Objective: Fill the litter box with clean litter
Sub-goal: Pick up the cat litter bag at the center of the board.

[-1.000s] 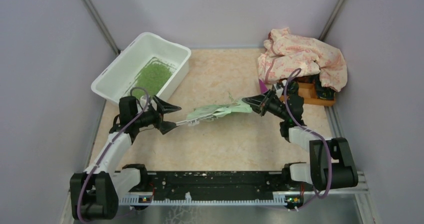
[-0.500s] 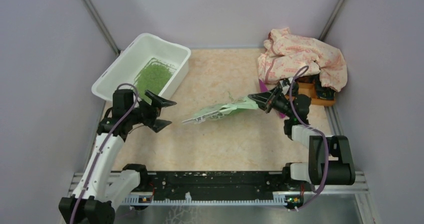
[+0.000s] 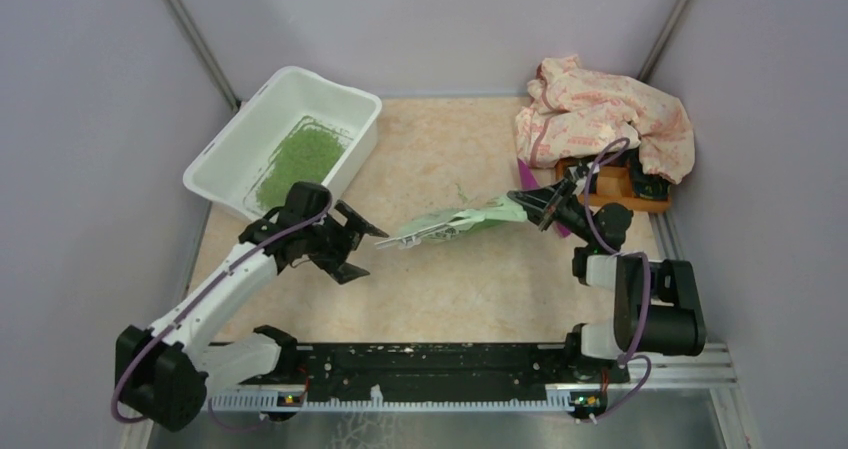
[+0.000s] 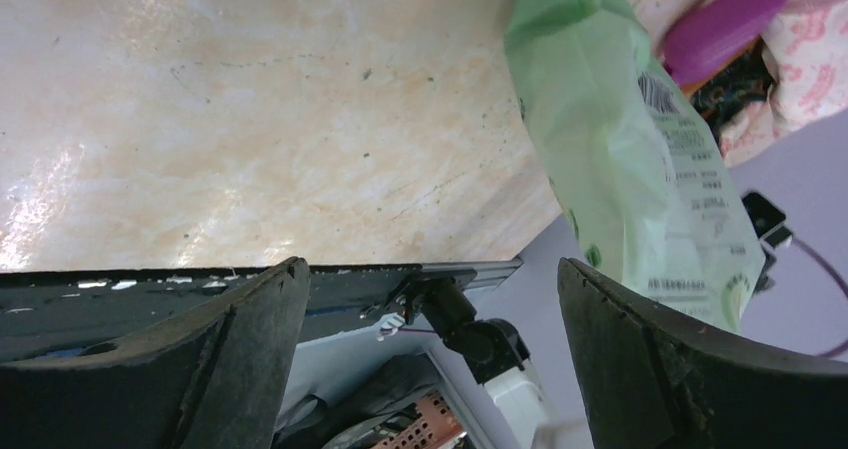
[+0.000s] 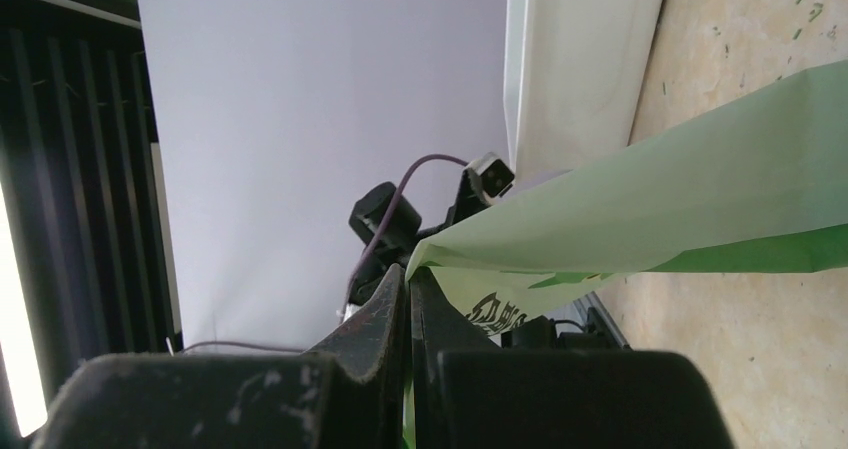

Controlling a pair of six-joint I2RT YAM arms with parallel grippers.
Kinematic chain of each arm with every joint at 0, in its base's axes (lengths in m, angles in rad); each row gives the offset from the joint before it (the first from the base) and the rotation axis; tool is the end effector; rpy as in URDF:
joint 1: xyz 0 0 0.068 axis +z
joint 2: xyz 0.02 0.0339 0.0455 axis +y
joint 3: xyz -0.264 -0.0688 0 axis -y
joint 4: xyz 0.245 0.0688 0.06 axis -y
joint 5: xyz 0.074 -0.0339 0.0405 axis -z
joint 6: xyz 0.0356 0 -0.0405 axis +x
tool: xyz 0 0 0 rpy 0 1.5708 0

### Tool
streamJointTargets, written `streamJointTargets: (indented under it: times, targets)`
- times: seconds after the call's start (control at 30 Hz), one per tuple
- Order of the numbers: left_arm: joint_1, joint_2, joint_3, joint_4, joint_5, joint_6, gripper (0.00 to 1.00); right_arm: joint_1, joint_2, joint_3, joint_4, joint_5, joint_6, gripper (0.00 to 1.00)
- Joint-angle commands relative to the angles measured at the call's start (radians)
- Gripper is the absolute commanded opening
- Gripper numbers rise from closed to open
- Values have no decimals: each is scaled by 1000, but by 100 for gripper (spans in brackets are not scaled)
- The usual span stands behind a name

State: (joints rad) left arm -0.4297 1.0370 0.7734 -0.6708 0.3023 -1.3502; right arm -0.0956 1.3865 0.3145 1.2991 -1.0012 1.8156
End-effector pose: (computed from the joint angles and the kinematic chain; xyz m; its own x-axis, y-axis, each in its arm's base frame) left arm 0.1792 -0.0938 0.2480 -0.7050 -0.7016 0.1036 -0.5912 0.5007 -0.6323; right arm 0.2341 0.0077 0.2076 -0.7968 0.6020 0.0522 -0.0320 -0.1282 0.9912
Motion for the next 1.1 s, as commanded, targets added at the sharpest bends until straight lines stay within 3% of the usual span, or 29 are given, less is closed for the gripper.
streamJointTargets:
  times: [0.0, 0.23, 0.4, 0.77, 1.07]
  targets:
    - [-17, 83, -4, 80, -21, -92, 99, -23, -2, -4, 242, -1, 59, 0]
    - [-31, 159, -11, 169, -42, -171, 99, -29, 10, -9, 262, -10, 68, 0]
    - [-46, 188, -98, 368, 0, -298, 99, -30, 23, -11, 282, -9, 75, 0]
    - [-157, 383, -92, 660, 41, -457, 99, -32, 24, -19, 285, -7, 74, 0]
    - [-159, 333, -185, 754, -71, -580, 98, -33, 22, -22, 279, -6, 69, 0]
